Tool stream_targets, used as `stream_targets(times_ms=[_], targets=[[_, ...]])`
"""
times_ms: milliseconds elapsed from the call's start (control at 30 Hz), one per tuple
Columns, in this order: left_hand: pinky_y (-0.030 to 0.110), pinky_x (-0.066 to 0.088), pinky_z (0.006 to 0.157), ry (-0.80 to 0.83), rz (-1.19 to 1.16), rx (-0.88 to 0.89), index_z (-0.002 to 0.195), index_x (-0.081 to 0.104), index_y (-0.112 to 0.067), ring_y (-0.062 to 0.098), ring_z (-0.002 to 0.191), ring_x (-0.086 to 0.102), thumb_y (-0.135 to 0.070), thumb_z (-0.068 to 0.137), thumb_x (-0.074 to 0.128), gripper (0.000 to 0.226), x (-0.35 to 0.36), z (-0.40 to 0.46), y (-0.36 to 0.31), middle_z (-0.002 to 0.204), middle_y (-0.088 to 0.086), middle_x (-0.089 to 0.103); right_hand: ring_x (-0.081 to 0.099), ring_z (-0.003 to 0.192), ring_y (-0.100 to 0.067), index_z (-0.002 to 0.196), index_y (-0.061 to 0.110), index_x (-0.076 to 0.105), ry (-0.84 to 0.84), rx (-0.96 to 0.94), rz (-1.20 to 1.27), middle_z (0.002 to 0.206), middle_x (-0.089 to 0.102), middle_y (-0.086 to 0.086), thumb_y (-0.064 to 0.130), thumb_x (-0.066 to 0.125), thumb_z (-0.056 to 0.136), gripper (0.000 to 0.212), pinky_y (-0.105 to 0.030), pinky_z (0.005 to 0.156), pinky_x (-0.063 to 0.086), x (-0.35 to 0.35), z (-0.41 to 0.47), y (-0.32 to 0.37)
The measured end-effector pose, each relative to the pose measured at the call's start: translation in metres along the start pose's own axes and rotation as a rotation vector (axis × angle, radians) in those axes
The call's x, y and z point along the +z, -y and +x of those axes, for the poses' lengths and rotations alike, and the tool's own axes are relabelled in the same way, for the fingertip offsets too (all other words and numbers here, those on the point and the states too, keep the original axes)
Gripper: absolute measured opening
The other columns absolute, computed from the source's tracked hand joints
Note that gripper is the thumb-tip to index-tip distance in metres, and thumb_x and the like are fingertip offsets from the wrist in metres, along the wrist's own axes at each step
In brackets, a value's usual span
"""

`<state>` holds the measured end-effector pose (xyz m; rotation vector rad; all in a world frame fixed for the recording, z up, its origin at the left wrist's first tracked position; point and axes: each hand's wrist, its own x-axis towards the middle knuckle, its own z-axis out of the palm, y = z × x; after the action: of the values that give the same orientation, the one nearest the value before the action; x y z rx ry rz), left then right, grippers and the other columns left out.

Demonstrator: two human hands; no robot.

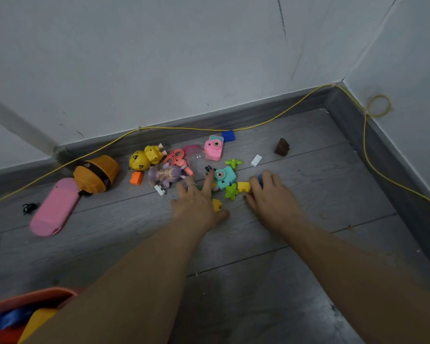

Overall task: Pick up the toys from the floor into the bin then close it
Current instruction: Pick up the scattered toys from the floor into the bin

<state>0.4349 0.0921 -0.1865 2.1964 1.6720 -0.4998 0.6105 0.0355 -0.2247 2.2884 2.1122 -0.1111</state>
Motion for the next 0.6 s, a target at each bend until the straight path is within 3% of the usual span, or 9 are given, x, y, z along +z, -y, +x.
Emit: stream_targets(times_ms=[133, 267, 400, 600], targets=[[0.046, 0.045, 0.096, -0.03, -0.018, 0.014, 0.152, 0.003, -0.029, 0.038, 0.14, 0.02, -0.052, 0.088, 0.062, 0.09, -0.001, 0.002, -0.004, 0.157, 0.019, 0.009, 0.062, 0.077, -0.031, 0.096, 0.008, 0.057, 0.019, -0.026, 0.01, 0.102, 0.056, -0.017, 0.034, 0.056, 0.089, 0.027, -0.034, 0.049, 0.046, 0.0, -0.001, 0.001], [0.043, 0.045, 0.096, -0.037, -0.091, 0.045, 0.149, 0.012, -0.02, 0.037, 0.136, 0.029, -0.029, 0.092, 0.062, 0.076, -0.002, 0.005, -0.007, 0.154, 0.019, 0.014, 0.06, 0.092, -0.031, 0.111, 0.009, 0.051, 0.04, -0.007, 0.135, 0.118, 0.05, -0.014, 0.034, 0.049, 0.098, 0.028, -0.036, 0.065, 0.044, 0.003, 0.002, -0.002], [0.044, 0.048, 0.095, -0.024, -0.103, 0.075, 0.146, 0.016, -0.014, 0.038, 0.127, 0.045, -0.008, 0.088, 0.063, 0.075, -0.004, 0.007, -0.006, 0.149, 0.022, 0.022, 0.061, 0.083, -0.035, 0.111, 0.008, 0.051, -0.009, -0.017, 0.264, 0.114, 0.052, -0.016, 0.028, 0.05, 0.097, 0.024, -0.035, 0.062, 0.04, -0.002, -0.001, -0.008], [0.038, 0.046, 0.087, -0.022, -0.171, 0.016, 0.14, 0.023, -0.002, 0.036, 0.121, 0.052, -0.009, 0.09, 0.055, 0.06, -0.005, 0.005, 0.002, 0.136, 0.023, 0.042, 0.059, 0.081, -0.035, 0.126, 0.01, 0.052, -0.096, 0.032, 0.32, 0.108, 0.052, -0.013, 0.022, 0.049, 0.094, 0.034, -0.036, 0.061, 0.044, -0.005, -0.005, -0.01]])
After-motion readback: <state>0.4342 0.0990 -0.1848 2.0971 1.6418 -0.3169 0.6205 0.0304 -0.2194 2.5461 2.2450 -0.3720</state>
